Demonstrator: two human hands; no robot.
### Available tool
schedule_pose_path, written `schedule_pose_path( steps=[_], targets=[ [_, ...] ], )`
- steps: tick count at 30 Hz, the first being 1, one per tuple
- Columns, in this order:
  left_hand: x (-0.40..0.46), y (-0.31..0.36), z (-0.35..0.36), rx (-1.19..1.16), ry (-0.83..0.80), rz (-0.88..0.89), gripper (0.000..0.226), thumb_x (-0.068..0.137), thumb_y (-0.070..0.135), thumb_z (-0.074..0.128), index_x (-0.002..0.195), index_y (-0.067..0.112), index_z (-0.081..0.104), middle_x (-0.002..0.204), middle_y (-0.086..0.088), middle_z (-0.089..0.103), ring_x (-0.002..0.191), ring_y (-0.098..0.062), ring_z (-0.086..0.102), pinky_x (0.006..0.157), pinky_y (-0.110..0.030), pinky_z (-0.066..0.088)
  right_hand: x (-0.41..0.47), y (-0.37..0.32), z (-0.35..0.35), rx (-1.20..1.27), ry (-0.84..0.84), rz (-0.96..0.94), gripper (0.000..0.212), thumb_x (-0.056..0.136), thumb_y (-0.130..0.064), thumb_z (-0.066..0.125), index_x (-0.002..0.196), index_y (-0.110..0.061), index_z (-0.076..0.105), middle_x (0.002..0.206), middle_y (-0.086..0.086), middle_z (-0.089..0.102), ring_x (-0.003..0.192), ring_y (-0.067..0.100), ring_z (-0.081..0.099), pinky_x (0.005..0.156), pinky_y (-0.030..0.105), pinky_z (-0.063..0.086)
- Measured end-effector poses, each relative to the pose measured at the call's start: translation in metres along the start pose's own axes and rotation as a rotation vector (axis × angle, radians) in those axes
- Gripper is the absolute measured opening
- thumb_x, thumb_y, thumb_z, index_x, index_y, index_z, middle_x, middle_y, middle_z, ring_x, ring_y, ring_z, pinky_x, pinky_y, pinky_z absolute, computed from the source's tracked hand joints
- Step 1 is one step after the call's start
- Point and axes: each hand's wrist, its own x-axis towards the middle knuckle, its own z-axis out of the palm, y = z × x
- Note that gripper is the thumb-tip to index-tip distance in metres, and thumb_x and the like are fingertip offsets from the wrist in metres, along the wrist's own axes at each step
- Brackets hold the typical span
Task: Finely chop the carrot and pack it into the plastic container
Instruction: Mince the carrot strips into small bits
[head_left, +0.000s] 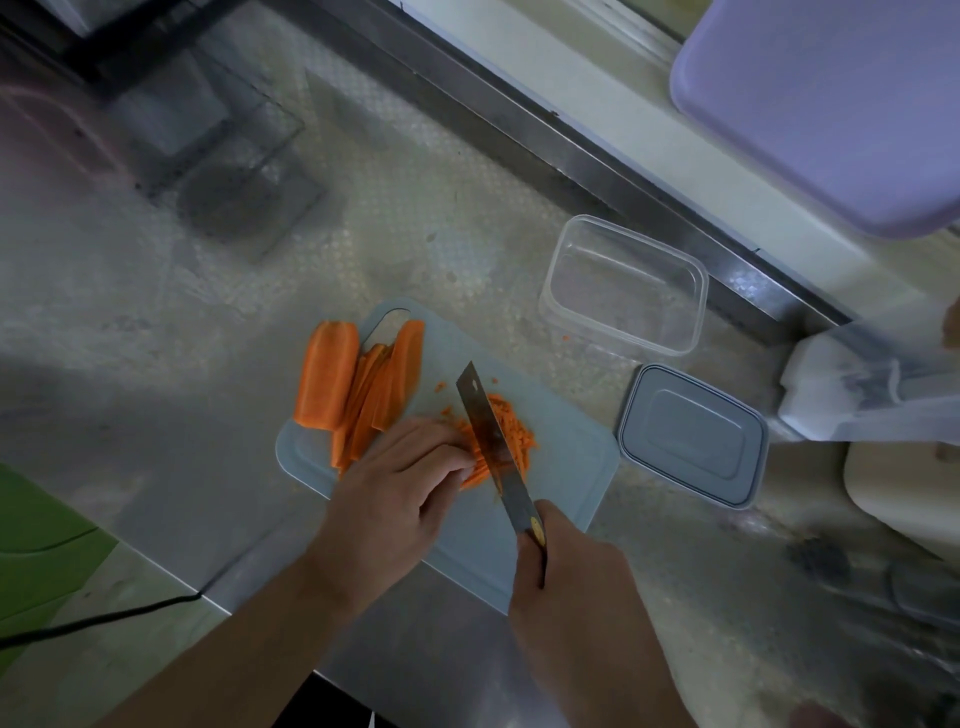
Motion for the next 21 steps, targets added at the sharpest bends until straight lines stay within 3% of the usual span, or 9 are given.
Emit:
schedule_pose_path(
  steps=[4,6,11,13,17,21],
  targets=[
    [0.0,-0.001,0.001,-0.019,0.015,-0.017,0.005,0.096,0.008,0.072,0.096,0.01,0.076,0.106,0.002,0.07,0.104,-0.019,0.066,0.096,-0.029,0.051,0.008,-0.003,-0.001,-0.076,-0.032,0.008,0.017,0.105,-0.035,0.033,0.117,-0.039,0.046,0.079,-0.007,0.058,0.073,0.01,0.06,0.06,0.025,0.046],
    [0.001,-0.001,0.001,-0.022,0.022,-0.02,0.005,0.096,0.006,0.074,0.095,0.01,0.076,0.106,0.002,0.07,0.104,-0.018,0.065,0.097,-0.027,0.05,0.011,-0.004,0.0,-0.097,-0.042,0.004,0.017,0.105,-0.033,0.034,0.114,-0.037,0.047,0.078,-0.007,0.058,0.072,0.01,0.06,0.062,0.028,0.051],
    [0.002,0.001,-0.001,-0.033,0.031,-0.031,0.006,0.095,0.007,0.075,0.091,0.011,0.075,0.103,0.004,0.069,0.103,-0.015,0.064,0.098,-0.02,0.047,0.014,-0.001,0.013,0.015,-0.009,0.005,0.038,0.106,-0.035,0.034,0.141,-0.044,0.044,0.072,-0.002,0.061,0.064,0.014,0.063,0.053,0.024,0.046],
    [0.002,0.001,-0.001,-0.031,0.028,-0.034,0.006,0.094,0.007,0.075,0.091,0.012,0.075,0.102,0.005,0.069,0.102,-0.014,0.064,0.096,-0.022,0.048,0.013,0.0,0.015,0.069,0.017,0.006,0.034,0.106,-0.036,0.036,0.136,-0.044,0.049,0.067,-0.001,0.06,0.06,0.014,0.062,0.05,0.025,0.046],
    [0.001,0.0,-0.001,-0.026,0.011,-0.033,0.004,0.093,0.008,0.076,0.094,0.013,0.075,0.103,0.004,0.068,0.101,-0.015,0.064,0.093,-0.026,0.05,0.007,-0.001,0.006,0.088,0.045,-0.021,0.012,0.105,-0.032,0.041,0.101,-0.038,0.051,0.057,0.001,0.053,0.054,0.014,0.059,0.046,0.027,0.041],
    [0.0,-0.001,-0.001,-0.022,-0.003,-0.033,0.004,0.094,0.009,0.075,0.095,0.013,0.075,0.105,0.005,0.068,0.101,-0.015,0.064,0.092,-0.028,0.051,0.005,-0.006,-0.004,0.054,0.008,-0.025,0.012,0.106,-0.032,0.04,0.106,-0.039,0.05,0.061,-0.001,0.053,0.06,0.003,0.059,0.049,0.019,0.041]
  ],
)
